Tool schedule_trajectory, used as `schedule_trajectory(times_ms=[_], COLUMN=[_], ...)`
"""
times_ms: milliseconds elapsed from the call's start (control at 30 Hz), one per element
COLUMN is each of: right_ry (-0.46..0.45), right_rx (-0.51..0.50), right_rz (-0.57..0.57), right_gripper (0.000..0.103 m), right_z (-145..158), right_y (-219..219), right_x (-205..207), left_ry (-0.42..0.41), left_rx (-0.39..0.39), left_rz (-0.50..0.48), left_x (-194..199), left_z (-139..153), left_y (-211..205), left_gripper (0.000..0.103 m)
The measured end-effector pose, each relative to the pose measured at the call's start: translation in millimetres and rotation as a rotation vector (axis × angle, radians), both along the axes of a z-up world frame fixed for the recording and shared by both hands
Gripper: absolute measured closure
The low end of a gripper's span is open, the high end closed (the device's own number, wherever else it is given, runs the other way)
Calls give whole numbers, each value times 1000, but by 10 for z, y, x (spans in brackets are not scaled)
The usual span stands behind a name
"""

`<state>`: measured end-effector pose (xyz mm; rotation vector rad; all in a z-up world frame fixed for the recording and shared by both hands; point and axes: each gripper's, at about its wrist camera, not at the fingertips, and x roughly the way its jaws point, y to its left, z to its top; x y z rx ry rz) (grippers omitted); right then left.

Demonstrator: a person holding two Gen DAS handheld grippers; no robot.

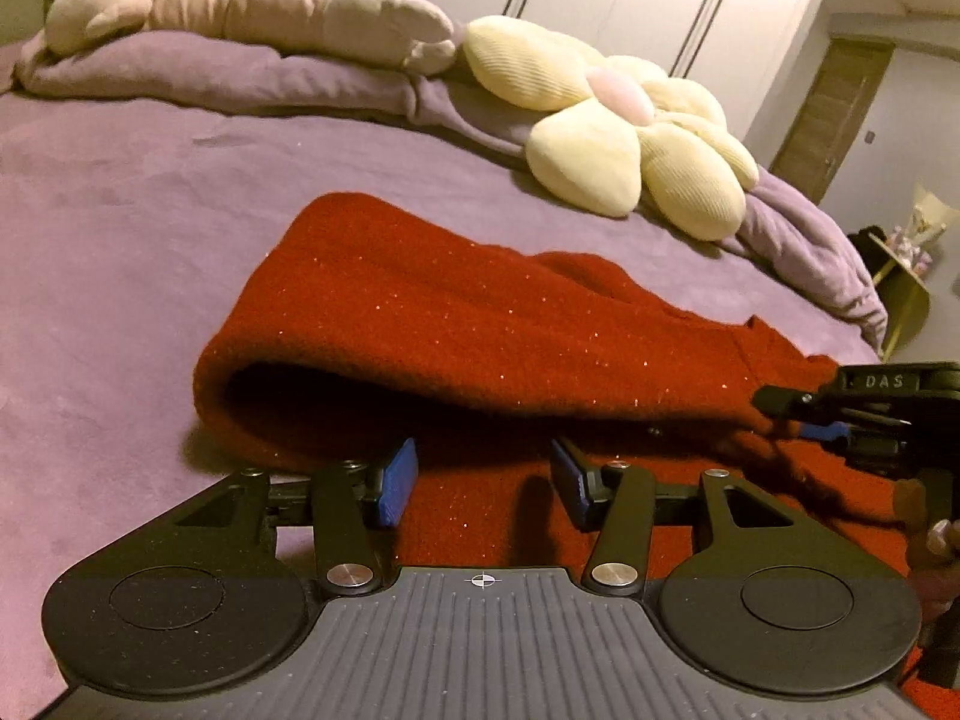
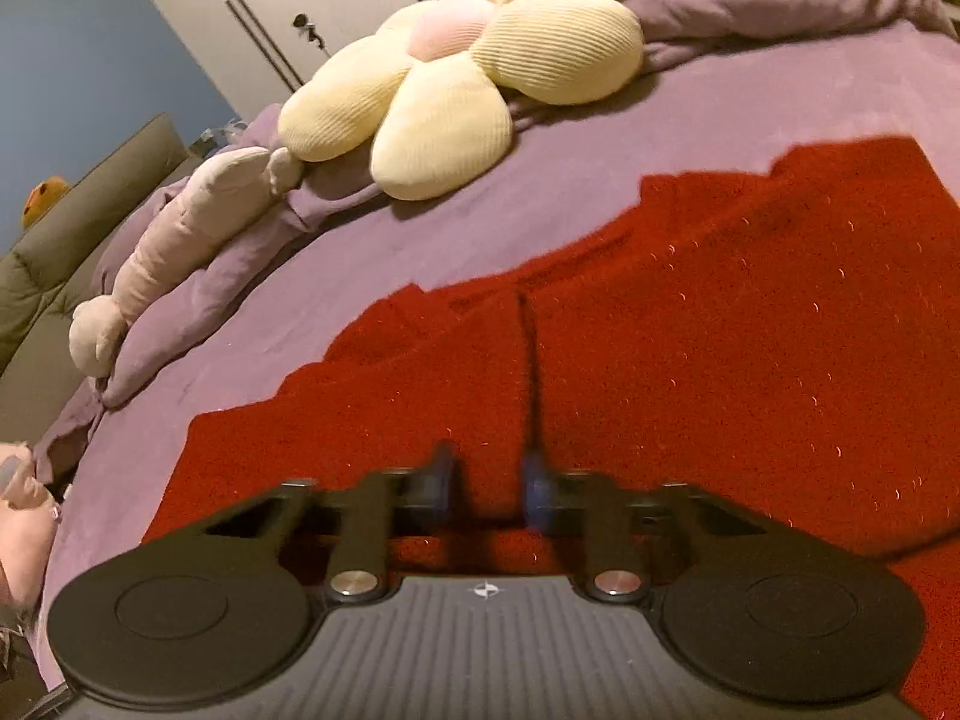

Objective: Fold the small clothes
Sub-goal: 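Grasp the hem with both tools and fold it up toward the collar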

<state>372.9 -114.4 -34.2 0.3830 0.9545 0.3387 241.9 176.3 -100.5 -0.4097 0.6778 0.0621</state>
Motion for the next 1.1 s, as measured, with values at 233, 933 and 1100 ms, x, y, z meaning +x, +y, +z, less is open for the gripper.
schedule_trajectory(times_ms=[233,933,1100], right_ry=[-362,-265,-315], right_rx=[-481,-451,-584], right_rz=[-70,-175,-172], right_gripper=[90,98,98], right_z=[448,279,299], right_y=[-186,-802,-860], right_x=[-335,-144,-204], left_ry=[-2,63,66], left_rx=[-61,10,14], left_rz=[-46,-80,-81], left_x=[24,128,126], left_z=[66,85,61], left_y=[28,-280,-303], left_gripper=[57,39,39])
